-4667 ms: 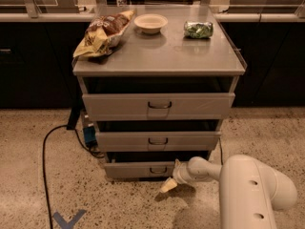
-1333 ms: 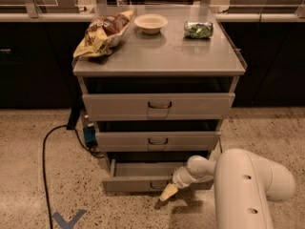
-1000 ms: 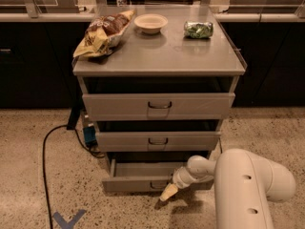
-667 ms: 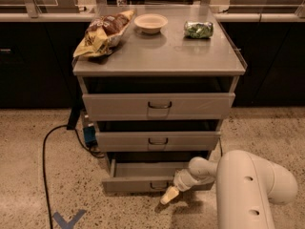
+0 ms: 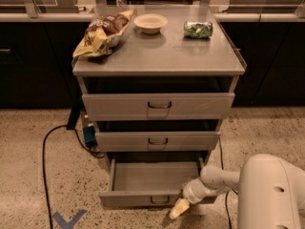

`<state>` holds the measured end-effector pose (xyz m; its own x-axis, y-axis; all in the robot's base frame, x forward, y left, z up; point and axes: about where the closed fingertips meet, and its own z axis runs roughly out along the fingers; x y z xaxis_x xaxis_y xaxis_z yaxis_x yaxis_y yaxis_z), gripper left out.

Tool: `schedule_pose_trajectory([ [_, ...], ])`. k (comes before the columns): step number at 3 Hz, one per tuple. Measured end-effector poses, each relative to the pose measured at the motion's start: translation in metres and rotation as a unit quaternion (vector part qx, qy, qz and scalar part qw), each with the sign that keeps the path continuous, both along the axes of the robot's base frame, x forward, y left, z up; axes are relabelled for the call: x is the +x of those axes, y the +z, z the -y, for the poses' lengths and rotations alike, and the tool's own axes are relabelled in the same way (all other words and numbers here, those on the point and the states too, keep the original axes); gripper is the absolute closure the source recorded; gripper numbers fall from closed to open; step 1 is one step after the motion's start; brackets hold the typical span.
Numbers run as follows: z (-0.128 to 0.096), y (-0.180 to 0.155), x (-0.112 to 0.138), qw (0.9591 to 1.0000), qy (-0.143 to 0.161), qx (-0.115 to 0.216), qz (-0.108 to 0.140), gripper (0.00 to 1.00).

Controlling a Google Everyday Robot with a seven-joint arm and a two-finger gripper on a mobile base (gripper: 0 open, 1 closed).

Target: Open bottom drawer

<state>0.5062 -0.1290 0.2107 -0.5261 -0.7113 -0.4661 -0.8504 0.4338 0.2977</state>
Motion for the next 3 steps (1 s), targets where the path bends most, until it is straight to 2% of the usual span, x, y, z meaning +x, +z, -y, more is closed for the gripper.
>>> schedule_pose_trajectory([
  [1, 0.000, 0.000, 0.000, 1.0000, 0.000, 0.000, 0.000, 0.00],
  [2, -0.014, 0.007, 0.018, 0.9992, 0.013, -0.010, 0.035, 0.00],
  [3, -0.032, 0.004, 0.033, 0.9977, 0.030, -0.019, 0.058, 0.00],
])
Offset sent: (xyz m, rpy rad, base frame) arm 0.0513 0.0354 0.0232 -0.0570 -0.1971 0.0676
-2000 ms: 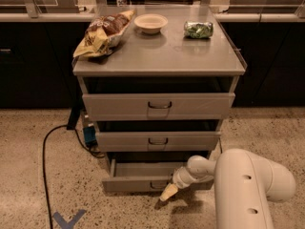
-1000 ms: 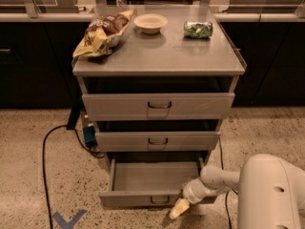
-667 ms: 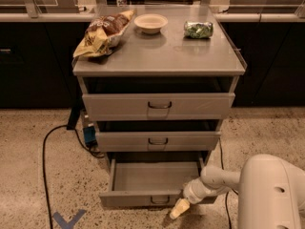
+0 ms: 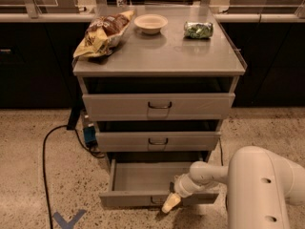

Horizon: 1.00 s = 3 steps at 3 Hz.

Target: Open bottom drawer

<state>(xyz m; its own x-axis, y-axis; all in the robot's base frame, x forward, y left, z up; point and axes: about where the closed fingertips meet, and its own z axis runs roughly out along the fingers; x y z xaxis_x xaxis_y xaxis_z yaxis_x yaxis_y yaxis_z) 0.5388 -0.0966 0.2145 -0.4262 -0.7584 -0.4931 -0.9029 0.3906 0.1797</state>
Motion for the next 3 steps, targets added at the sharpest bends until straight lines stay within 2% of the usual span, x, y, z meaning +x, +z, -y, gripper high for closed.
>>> schedule_pose_trajectory([
  [1, -0.004, -0.022, 0.000, 0.9998, -0.005, -0.001, -0.022, 0.00],
  [2, 0.004, -0.041, -0.030, 0.9965, 0.000, -0.009, -0.083, 0.00],
  [3, 0.004, -0.038, -0.036, 0.9957, 0.002, -0.007, -0.093, 0.00],
])
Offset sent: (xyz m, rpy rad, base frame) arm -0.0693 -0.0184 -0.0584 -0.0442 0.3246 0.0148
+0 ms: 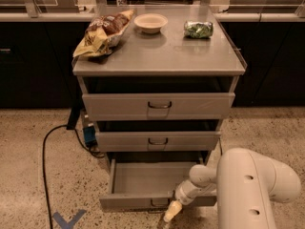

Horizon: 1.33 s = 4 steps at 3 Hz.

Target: Open bottom drawer

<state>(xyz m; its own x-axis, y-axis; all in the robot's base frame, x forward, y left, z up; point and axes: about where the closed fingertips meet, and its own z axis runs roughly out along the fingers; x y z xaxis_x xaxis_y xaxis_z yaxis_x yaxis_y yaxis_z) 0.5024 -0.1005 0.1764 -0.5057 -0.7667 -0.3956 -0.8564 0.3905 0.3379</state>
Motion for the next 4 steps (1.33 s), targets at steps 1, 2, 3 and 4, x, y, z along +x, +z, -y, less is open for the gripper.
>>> schedule_pose_trajectory([
  [1, 0.005, 0.010, -0.029, 0.9992, -0.003, 0.025, -0.031, 0.00],
  [2, 0.005, 0.010, -0.029, 0.9992, -0.003, 0.025, -0.031, 0.00],
  [3, 0.002, 0.009, -0.037, 0.9988, 0.003, 0.041, -0.028, 0.00],
  [4, 0.000, 0.011, -0.064, 0.9974, 0.009, 0.067, -0.024, 0.00],
])
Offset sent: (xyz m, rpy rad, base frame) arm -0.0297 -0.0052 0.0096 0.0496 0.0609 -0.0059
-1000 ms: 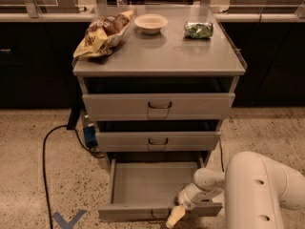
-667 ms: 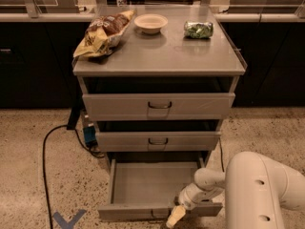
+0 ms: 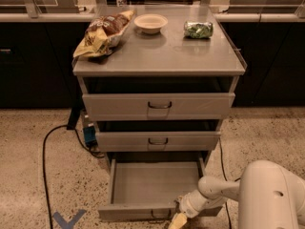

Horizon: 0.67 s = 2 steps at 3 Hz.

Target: Open bottom drawer

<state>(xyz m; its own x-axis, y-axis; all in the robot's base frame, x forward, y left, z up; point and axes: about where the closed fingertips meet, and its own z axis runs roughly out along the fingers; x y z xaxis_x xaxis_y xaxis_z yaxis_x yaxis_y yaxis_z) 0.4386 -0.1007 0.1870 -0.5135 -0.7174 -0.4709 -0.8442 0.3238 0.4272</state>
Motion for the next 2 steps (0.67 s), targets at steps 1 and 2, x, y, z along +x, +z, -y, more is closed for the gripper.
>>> schedule_pose_trajectory([
  [1, 0.0031, 0.0030, -0.0017, 1.0000, -0.004, 0.006, 0.000, 0.00],
  [2, 0.0031, 0.0030, -0.0017, 1.0000, -0.004, 0.006, 0.000, 0.00],
])
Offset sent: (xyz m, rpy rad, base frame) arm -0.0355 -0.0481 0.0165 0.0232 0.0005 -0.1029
